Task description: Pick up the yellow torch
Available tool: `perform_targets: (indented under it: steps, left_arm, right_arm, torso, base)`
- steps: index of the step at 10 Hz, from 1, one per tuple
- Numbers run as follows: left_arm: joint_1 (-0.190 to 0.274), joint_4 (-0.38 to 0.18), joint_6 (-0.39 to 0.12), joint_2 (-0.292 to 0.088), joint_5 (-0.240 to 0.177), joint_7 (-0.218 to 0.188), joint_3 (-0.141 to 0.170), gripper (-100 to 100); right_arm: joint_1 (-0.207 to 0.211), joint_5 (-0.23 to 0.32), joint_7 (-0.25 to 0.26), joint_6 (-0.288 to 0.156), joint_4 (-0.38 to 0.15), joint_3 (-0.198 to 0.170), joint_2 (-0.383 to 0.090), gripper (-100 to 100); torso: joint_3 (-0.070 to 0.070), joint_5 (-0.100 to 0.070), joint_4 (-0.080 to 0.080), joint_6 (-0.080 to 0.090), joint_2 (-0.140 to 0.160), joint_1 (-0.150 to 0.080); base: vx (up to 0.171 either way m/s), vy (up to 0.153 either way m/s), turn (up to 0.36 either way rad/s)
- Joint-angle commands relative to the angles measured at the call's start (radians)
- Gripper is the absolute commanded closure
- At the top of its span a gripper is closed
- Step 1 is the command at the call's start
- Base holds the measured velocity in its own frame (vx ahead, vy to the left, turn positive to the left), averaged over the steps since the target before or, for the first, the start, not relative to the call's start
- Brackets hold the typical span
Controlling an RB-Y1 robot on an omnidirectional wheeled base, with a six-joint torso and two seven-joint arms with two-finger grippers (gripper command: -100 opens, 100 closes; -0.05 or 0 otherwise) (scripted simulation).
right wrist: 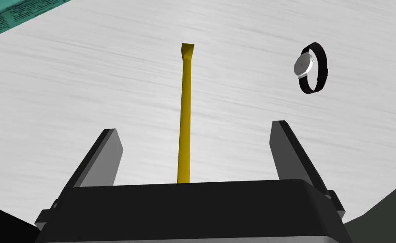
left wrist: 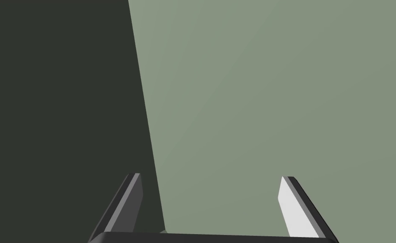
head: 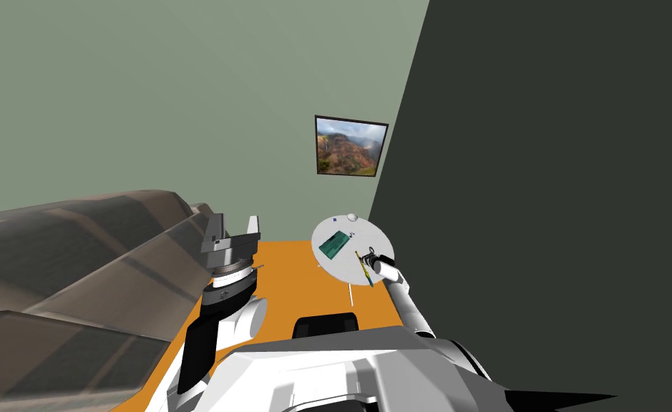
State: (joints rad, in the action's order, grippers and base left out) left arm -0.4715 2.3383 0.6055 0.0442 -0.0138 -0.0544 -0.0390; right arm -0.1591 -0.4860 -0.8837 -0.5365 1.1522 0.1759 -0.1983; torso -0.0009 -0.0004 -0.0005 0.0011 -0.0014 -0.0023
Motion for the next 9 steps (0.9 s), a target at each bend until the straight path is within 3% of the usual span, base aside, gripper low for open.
perform_targets:
  steps: [1, 3, 6, 7, 9]
  left_arm:
    - [0.000, 0.000, 0.000, 0.000, 0.000, 0.000, 0.000, 0]
    - [0.000, 0.000, 0.000, 0.000, 0.000, 0.000, 0.000, 0]
    - [0.000, 0.000, 0.000, 0.000, 0.000, 0.000, 0.000, 0]
    - [0.000, 0.000, 0.000, 0.000, 0.000, 0.000, 0.000, 0]
    - [0.000, 0.000, 0.000, 0.000, 0.000, 0.000, 0.000, 0]
  right_arm:
    - [-0.022, 0.006, -0.032, -0.042, -0.050, 0.002, 0.008, -100]
    - [-0.022, 0.006, -0.032, -0.042, -0.057, 0.002, 0.008, -100]
    - [-0.043, -0.013, -0.086, -0.127, -0.160, -0.002, 0.005, -100]
    - [-0.043, -0.013, -0.086, -0.128, -0.164, -0.002, 0.005, -100]
    - [-0.050, -0.022, -0.112, -0.172, -0.221, -0.005, 0.001, -100]
  torso:
    - [0.000, 0.000, 0.000, 0.000, 0.000, 0.000]
    - [0.000, 0.000, 0.000, 0.000, 0.001, 0.001]
    - [0.000, 0.000, 0.000, 0.000, 0.000, 0.000]
    - [0.000, 0.000, 0.000, 0.000, 0.000, -0.001]
    - [0.001, 0.000, 0.000, 0.000, 0.001, 0.000]
  base:
    - [0.018, -0.034, 0.032]
    - [0.010, -0.017, 0.013]
    - [0.025, -0.040, 0.053]
    - [0.017, -0.038, 0.015]
    - [0.014, -0.036, 0.030]
